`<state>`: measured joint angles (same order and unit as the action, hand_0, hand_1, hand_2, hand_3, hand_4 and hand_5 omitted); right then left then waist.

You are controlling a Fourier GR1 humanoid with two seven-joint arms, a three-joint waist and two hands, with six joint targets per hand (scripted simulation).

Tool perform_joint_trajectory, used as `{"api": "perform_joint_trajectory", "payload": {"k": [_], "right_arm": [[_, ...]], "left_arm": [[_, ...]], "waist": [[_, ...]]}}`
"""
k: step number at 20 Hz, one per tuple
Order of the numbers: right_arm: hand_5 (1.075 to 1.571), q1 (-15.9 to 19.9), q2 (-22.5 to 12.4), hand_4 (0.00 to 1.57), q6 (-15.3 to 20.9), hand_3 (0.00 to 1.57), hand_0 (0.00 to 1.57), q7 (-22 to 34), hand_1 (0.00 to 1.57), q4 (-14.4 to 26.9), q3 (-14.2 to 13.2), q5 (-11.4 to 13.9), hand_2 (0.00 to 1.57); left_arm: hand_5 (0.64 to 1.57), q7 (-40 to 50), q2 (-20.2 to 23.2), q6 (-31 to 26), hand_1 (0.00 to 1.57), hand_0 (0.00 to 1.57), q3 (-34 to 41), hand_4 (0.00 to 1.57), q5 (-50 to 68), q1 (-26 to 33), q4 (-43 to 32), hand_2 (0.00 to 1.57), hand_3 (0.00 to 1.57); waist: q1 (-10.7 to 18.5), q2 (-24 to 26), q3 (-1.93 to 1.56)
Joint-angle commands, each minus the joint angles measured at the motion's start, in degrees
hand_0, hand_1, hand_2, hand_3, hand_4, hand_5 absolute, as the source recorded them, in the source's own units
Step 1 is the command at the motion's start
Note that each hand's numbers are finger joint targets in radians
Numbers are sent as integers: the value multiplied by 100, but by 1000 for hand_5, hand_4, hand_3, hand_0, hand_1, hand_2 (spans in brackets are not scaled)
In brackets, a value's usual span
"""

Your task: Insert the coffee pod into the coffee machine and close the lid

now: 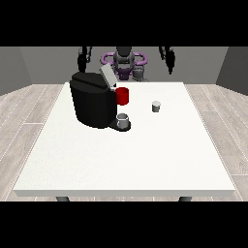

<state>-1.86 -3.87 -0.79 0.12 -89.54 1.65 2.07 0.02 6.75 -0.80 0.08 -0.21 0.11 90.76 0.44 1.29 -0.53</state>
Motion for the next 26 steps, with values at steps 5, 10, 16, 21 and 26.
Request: {"api": "perform_joint_trajectory", "payload": {"k": [5, 10, 16, 21, 26], "right_arm": [[1571, 377, -125, 0, -158, 0, 0, -166, 0, 304, -429, -323, 0], [1571, 583, 41, 0, 928, 0, 0, -216, 0, 154, -379, 596, 0], [1571, 602, 58, 0, 872, 0, 0, -283, 0, 111, -175, 747, 0], [1571, 856, 290, 0, 809, 0, 0, -166, 0, 72, 212, 862, 0], [1571, 1139, 232, 0, 806, 0, 0, -118, 0, 328, 48, 810, 0]], "left_arm": [[1571, -379, 437, -449, 0, 0, -243, 0, -509, -341, -73, 0, 0], [1571, -797, 834, -584, 0, 0, -407, 0, -1089, -460, -342, 0, 0], [1571, -412, 1610, -1007, 0, 0, 111, 0, -1240, -1195, -1053, 0, 0], [1571, -146, 1817, -1092, 0, 0, 358, 0, -1388, -2078, -1753, 0, 0], [1571, 64, 1829, -1028, 0, 0, -4, 0, -1991, -2289, -2157, 0, 0]], "waist": [[-106, -201, 52], [-261, -317, 54], [-638, -640, 54], [-969, -1006, 55], [-1043, -1334, 53]]}}
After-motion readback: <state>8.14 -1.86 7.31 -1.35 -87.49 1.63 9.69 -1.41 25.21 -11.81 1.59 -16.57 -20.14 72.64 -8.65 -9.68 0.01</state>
